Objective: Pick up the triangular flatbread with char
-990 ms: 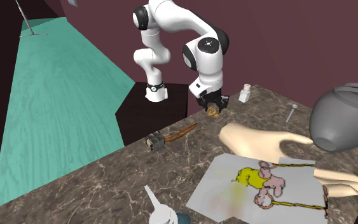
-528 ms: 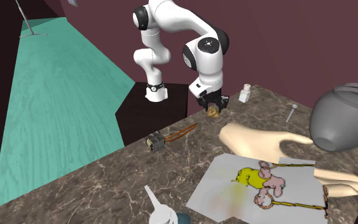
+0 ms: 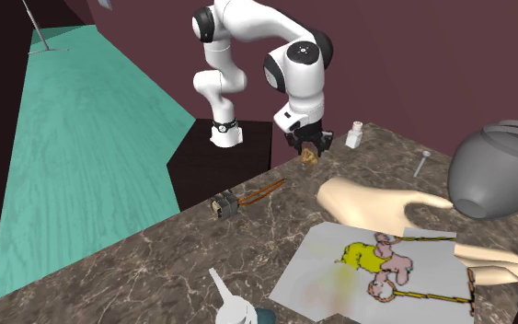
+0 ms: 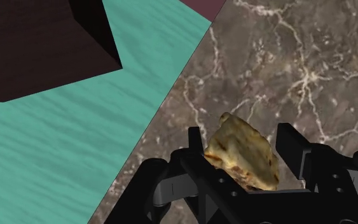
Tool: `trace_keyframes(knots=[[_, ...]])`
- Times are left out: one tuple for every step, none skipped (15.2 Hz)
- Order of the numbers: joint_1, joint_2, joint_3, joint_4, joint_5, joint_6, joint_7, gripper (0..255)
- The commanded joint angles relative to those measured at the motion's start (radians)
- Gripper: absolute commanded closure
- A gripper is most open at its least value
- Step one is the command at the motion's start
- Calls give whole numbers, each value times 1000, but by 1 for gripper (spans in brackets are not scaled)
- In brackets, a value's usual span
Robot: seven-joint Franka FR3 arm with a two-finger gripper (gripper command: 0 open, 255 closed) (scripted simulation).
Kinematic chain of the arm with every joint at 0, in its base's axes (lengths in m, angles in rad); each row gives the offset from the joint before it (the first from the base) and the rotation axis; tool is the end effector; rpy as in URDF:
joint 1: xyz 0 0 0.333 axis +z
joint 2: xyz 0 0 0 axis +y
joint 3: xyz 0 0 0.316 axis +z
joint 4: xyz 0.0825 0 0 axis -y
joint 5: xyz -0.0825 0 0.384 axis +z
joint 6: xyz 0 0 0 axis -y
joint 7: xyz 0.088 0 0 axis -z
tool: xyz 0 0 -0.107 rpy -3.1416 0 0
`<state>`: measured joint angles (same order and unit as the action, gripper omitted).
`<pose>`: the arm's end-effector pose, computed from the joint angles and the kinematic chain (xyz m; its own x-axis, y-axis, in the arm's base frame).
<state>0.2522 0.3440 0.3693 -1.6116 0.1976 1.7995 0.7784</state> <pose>0.5251 0.3660 0.4322 0.9293 -0.1955 -0.3133 -0.2413 -0.9637 -0.1145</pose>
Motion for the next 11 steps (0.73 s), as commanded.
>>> trace_keyframes(knots=[[0, -8, 1, 15, 2, -22, 5, 255], [-1, -10, 2, 25, 2, -34, 8, 255], [-1, -12, 2, 35, 2, -46, 11, 255], [-1, -14, 2, 46, 2, -58, 14, 255], [-1, -16, 3, 57, 2, -70, 16, 255], [-1, -17, 3, 68, 2, -83, 19, 255], [-1, -19, 3, 80, 3, -95, 22, 255], [-1, -20, 4, 92, 2, -108, 25, 255], [-1, -20, 4, 104, 2, -120, 28, 255], [-1, -21, 4, 106, 2, -122, 29, 255], [-1, -20, 4, 106, 2, -122, 29, 255]])
